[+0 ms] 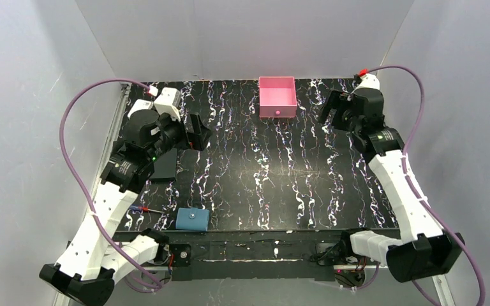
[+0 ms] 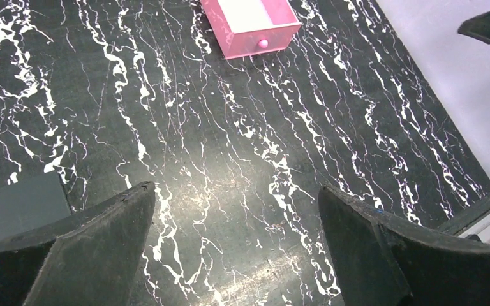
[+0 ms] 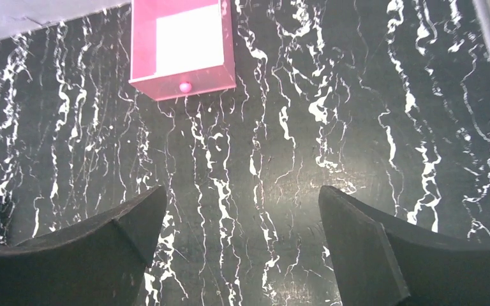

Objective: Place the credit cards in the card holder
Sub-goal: Move the storage box to the center of the board.

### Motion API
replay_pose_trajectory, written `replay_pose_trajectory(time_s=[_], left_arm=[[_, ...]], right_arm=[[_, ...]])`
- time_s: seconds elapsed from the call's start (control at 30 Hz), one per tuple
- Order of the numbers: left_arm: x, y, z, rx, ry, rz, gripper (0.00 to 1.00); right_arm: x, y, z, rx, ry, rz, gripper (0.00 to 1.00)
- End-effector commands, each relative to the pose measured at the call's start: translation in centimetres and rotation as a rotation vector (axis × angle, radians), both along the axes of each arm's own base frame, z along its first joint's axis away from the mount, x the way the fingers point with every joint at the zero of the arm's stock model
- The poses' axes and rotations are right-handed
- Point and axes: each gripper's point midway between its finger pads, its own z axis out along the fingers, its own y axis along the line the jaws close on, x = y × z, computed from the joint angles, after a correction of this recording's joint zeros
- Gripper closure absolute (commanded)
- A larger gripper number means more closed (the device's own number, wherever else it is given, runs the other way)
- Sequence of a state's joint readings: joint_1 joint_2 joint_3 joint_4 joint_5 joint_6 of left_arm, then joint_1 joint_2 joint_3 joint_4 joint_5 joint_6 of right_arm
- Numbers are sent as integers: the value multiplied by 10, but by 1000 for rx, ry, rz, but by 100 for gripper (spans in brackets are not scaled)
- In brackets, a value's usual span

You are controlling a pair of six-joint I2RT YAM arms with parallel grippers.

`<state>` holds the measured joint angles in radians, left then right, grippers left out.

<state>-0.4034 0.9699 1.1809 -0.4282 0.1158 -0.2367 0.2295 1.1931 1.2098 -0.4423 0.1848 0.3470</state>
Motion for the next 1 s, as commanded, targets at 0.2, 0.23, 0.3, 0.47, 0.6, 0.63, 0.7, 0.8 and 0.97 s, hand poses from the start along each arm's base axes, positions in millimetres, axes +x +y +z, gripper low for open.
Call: replay_pose_trajectory(time_s=[0.2, 0.23, 0.3, 0.47, 0.6, 0.63, 0.7, 0.8, 0.97], left_arm=[[12, 4, 41, 1, -78, 37, 1], [15, 2, 41, 4, -79, 36, 1], [19, 0, 42, 5, -89, 30, 1], [26, -1, 28, 36, -90, 24, 1], [29, 3, 3, 76, -80, 35, 1], [29, 4, -2, 83, -76, 39, 1], [31, 5, -11, 86, -81, 43, 1], [30, 4, -25, 97, -59, 38, 1], [28, 0, -32, 76, -42, 27, 1]], right_arm=[[3, 1, -13, -42, 45, 25, 2], [8, 6, -18, -30, 51, 45, 2], [16, 14, -24, -5, 51, 67, 2], [43, 31, -34, 64, 32, 88, 2], [71, 41, -36, 118, -3, 75, 2], [78, 42, -37, 129, -13, 66, 2], [94, 46, -38, 150, -35, 57, 2], [122, 53, -47, 170, -34, 44, 4], [164, 63, -70, 181, -21, 33, 17]])
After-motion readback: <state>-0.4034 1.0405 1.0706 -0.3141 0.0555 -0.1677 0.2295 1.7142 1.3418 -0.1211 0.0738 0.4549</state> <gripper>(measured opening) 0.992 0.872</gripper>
